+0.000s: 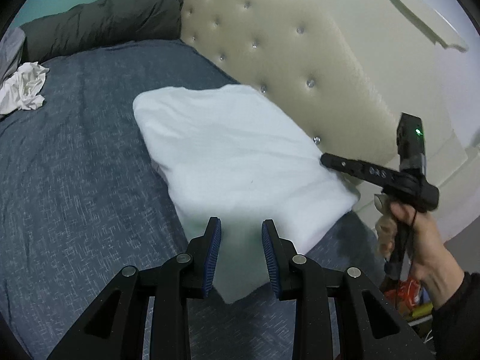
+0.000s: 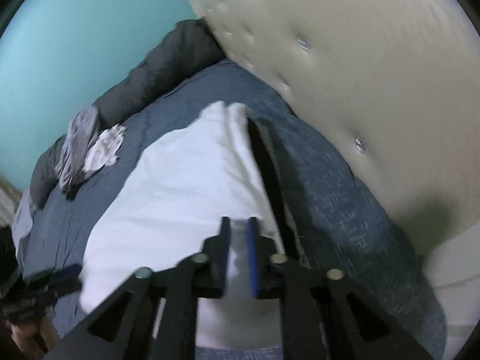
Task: Fold clothes
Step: 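Lower the folded shirt onto the dark stack by the headboard with both grippers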
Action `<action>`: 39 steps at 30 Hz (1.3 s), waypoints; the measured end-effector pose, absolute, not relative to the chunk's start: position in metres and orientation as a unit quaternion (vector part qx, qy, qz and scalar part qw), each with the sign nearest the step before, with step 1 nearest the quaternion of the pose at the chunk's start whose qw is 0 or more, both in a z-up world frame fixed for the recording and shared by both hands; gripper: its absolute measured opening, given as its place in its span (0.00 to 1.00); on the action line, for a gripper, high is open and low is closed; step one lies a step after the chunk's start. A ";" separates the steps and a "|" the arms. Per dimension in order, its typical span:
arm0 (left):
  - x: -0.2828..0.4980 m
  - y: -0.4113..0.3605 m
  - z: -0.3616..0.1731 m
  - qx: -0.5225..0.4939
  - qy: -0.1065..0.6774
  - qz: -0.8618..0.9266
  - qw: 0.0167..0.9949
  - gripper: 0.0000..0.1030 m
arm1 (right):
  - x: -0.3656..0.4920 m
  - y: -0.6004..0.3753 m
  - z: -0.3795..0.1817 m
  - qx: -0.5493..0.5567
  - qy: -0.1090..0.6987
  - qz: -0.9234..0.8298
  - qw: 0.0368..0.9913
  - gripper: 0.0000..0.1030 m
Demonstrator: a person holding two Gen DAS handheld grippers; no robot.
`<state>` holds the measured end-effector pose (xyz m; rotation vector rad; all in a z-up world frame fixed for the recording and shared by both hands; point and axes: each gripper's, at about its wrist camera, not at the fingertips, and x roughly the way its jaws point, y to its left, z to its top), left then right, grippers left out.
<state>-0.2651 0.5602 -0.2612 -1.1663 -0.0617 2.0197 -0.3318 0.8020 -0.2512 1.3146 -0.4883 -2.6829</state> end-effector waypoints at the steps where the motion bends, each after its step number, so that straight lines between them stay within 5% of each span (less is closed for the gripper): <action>1: -0.263 0.560 -0.263 -0.457 -0.019 0.797 0.395 0.30 | -0.331 0.806 -0.257 0.431 -0.171 -0.884 0.052 0.00; 39: -0.249 0.562 -0.268 -0.453 0.007 0.805 0.384 0.29 | -0.271 0.778 -0.244 0.365 -0.174 -0.913 0.048 0.01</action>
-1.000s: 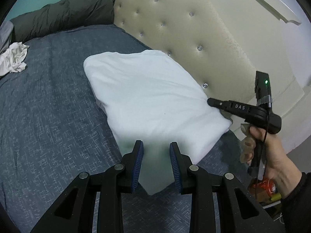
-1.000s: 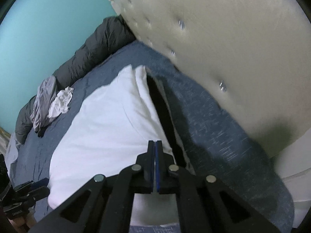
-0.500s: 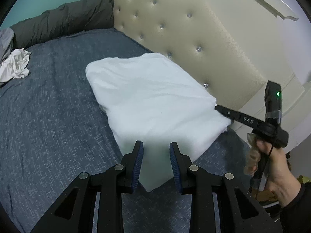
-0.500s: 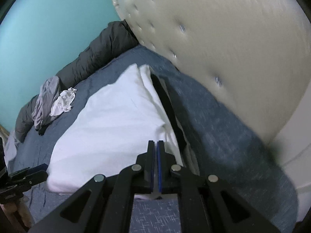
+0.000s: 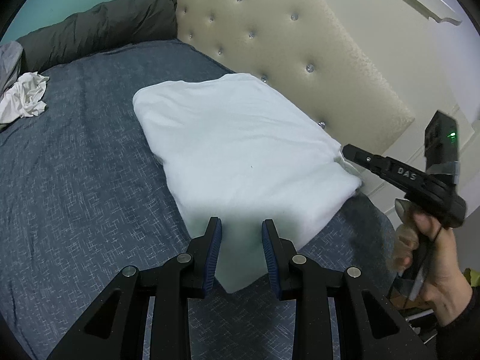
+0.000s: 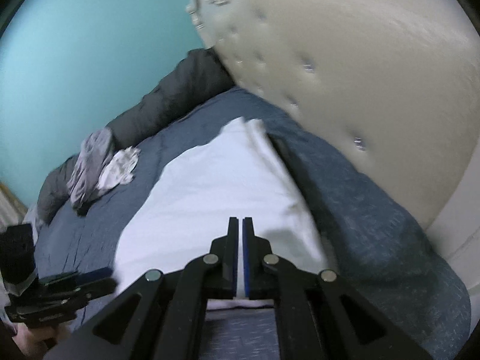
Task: Fold clothes
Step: 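Lower the folded shirt onto the dark stack by the headboard with both grippers, then open both grippers and release the shirt on the stack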
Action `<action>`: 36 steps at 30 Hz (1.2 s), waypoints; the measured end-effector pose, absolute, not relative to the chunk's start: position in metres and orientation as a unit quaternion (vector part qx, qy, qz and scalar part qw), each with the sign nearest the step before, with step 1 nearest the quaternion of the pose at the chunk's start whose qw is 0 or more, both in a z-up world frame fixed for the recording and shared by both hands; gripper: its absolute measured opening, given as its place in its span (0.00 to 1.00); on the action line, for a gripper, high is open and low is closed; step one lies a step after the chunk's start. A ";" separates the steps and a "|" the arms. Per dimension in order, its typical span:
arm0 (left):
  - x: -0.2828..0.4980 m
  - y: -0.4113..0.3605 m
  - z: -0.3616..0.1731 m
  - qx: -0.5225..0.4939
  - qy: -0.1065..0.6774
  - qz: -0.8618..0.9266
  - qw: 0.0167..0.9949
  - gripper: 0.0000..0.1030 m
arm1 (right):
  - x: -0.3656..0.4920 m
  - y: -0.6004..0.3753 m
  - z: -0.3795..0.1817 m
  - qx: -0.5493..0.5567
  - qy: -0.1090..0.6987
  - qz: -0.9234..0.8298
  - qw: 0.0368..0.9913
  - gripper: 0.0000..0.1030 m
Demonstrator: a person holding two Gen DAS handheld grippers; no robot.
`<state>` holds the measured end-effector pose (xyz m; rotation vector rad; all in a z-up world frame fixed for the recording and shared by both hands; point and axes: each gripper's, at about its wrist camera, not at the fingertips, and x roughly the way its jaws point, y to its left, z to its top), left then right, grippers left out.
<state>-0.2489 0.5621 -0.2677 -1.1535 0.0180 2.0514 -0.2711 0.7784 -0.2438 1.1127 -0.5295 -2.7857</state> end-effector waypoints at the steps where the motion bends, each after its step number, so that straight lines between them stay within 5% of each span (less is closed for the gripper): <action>1: -0.248 0.563 -0.268 -0.452 0.008 0.806 0.383 0.29 | -0.271 0.775 -0.246 0.367 -0.172 -0.913 0.050 0.01; 36: -0.242 0.552 -0.253 -0.446 0.009 0.812 0.375 0.30 | -0.247 0.787 -0.241 0.354 -0.157 -0.921 -0.041 0.00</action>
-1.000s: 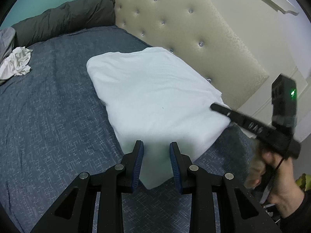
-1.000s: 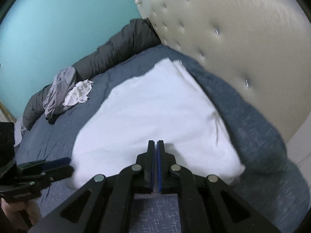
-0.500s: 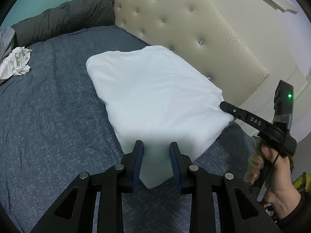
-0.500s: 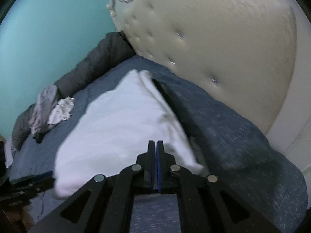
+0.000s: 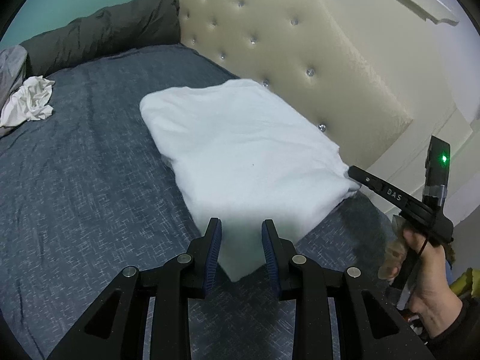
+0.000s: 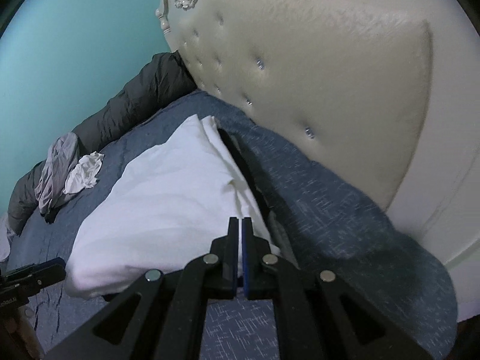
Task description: Fold clothes
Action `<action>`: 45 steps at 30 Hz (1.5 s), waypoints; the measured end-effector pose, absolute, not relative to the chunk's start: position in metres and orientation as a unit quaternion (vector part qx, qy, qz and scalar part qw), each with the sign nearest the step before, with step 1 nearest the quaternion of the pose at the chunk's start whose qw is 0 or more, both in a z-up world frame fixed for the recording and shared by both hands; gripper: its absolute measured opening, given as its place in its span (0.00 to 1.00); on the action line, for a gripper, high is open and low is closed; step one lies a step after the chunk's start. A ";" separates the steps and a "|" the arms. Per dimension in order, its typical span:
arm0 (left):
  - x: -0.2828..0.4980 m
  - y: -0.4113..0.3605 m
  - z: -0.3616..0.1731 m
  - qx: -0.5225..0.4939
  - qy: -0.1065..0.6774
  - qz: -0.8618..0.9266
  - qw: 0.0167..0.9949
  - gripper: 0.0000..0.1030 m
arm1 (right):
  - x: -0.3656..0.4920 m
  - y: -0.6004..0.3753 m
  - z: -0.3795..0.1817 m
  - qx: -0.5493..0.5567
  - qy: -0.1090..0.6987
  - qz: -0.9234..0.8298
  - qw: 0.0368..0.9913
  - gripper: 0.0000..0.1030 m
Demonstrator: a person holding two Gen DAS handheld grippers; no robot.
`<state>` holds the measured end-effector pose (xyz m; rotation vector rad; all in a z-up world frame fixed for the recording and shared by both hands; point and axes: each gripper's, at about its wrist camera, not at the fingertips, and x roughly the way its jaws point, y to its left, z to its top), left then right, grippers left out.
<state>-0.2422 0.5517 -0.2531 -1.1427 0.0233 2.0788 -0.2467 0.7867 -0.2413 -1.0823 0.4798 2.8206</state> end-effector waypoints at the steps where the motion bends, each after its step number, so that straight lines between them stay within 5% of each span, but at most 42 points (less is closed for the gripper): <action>1: -0.241 0.550 -0.249 -0.445 0.010 0.814 0.375 0.29 | -0.244 0.787 -0.238 -0.352 0.158 0.922 0.043 0.00; 19: -0.189 0.512 -0.167 -0.401 0.016 0.835 0.376 0.31 | -0.175 0.750 -0.164 -0.315 0.161 0.934 0.050 0.02; 29: -0.155 0.483 -0.134 -0.379 0.015 0.845 0.376 0.52 | -0.127 0.726 -0.137 -0.304 0.152 0.937 0.076 0.06; 41: -0.116 0.451 -0.114 -0.360 0.019 0.853 0.378 0.60 | -0.073 0.694 -0.112 -0.294 0.140 0.941 0.085 0.28; 45: -0.106 0.440 -0.108 -0.354 0.021 0.855 0.377 0.66 | -0.055 0.683 -0.104 -0.292 0.137 0.943 0.086 0.43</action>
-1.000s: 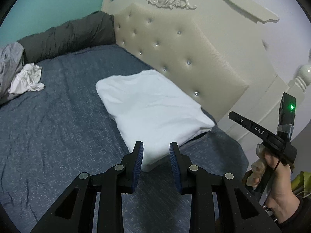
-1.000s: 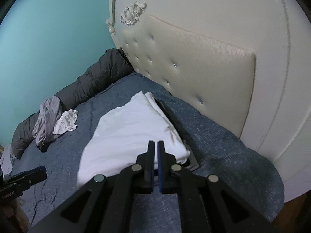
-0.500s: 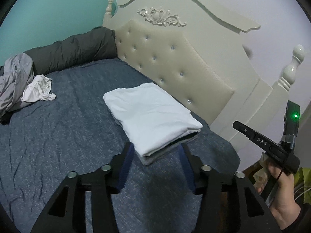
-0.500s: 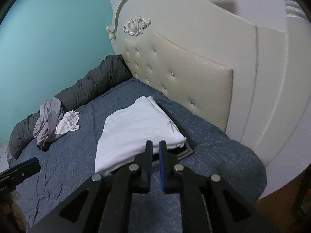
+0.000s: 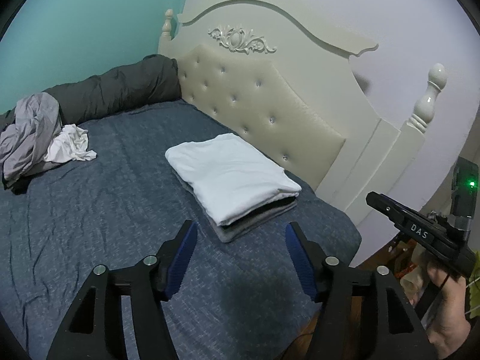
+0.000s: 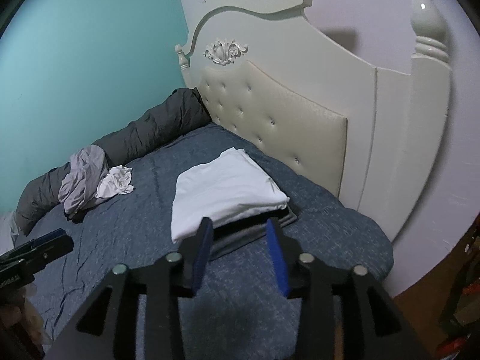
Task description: Fold clothes
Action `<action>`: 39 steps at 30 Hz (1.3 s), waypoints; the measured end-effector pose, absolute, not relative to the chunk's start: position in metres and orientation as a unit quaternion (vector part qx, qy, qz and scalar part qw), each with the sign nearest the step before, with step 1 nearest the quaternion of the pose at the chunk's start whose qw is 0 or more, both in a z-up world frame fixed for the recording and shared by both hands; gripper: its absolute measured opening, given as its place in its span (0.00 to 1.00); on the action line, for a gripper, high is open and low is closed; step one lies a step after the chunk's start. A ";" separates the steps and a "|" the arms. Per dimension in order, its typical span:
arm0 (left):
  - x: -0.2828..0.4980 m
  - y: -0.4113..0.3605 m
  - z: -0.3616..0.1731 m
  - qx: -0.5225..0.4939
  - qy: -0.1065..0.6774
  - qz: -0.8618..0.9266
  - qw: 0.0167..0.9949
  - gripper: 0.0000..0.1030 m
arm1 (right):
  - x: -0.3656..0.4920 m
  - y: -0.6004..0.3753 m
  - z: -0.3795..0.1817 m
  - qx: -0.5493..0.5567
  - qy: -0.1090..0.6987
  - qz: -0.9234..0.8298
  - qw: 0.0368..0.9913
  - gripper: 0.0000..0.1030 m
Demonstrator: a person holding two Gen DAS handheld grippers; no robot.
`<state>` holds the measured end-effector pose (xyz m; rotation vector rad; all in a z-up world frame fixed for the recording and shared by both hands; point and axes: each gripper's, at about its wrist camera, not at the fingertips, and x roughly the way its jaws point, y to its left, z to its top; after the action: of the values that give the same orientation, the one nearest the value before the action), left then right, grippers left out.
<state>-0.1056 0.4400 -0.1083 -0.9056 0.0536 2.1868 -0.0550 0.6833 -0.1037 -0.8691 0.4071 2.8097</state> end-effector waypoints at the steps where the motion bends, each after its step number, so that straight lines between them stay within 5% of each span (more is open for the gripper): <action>1: -0.103 0.438 -0.107 -0.353 0.022 0.856 0.377 0.66 | -0.051 0.681 -0.102 -0.291 0.136 0.943 0.086 0.51; 10: -0.081 0.420 -0.093 -0.341 0.028 0.859 0.380 0.71 | -0.018 0.655 -0.088 -0.289 0.131 0.944 0.091 0.67; 14: -0.070 0.416 -0.088 -0.332 0.033 0.863 0.380 0.84 | -0.008 0.646 -0.083 -0.285 0.126 0.945 0.098 0.72; 27: -0.047 0.394 -0.074 -0.316 0.035 0.870 0.377 0.99 | 0.025 0.624 -0.071 -0.279 0.119 0.946 0.112 0.84; 31: -0.042 0.388 -0.074 -0.315 0.037 0.870 0.377 1.00 | 0.036 0.620 -0.070 -0.278 0.118 0.946 0.117 0.94; 39: -0.031 0.372 -0.074 -0.315 0.035 0.871 0.374 1.00 | 0.051 0.612 -0.070 -0.278 0.113 0.946 0.123 0.97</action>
<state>-0.0313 0.3718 -0.0738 -0.8076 0.0905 2.2317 0.0513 0.6122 -0.0702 -0.8100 0.3295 2.7606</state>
